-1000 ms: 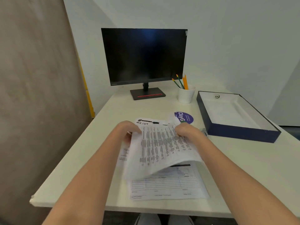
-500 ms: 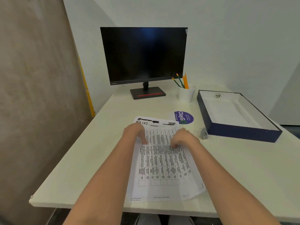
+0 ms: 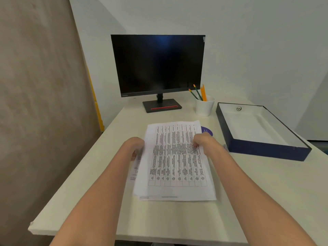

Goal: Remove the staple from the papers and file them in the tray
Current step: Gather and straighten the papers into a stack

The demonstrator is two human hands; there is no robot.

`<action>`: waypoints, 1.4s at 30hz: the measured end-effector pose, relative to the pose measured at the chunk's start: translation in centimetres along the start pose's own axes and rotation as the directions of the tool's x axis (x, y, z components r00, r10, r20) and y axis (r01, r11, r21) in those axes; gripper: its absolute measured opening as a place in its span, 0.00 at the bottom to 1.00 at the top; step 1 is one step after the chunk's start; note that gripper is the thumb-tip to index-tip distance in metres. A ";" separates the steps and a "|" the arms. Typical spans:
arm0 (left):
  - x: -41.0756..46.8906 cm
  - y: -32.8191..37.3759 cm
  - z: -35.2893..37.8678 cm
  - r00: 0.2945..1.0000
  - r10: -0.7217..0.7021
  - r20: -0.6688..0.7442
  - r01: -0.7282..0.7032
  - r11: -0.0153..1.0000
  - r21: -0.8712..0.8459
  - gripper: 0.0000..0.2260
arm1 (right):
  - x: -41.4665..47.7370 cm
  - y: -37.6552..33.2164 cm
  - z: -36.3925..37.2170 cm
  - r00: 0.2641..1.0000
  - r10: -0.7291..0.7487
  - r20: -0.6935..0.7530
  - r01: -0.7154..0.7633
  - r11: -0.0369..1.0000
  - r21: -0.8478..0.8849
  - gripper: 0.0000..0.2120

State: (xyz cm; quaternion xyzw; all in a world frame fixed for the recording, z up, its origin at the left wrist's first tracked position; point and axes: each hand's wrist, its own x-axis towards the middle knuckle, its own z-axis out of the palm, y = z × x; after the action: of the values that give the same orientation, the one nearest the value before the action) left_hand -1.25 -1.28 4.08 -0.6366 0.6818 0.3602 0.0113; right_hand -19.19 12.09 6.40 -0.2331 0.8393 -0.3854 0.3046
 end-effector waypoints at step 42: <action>-0.3 0.9 -3.1 0.944 0.261 -0.205 -0.321 0.561 -0.763 0.16 | 1.0 -1.0 -0.5 0.960 -0.256 0.115 0.196 0.904 0.381 0.11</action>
State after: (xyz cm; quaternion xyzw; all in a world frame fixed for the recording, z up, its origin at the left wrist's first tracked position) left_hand -0.62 -2.66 6.97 -0.4671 0.5492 0.5971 -0.3517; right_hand -20.12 11.11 7.13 -0.2989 0.6923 -0.5474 0.3629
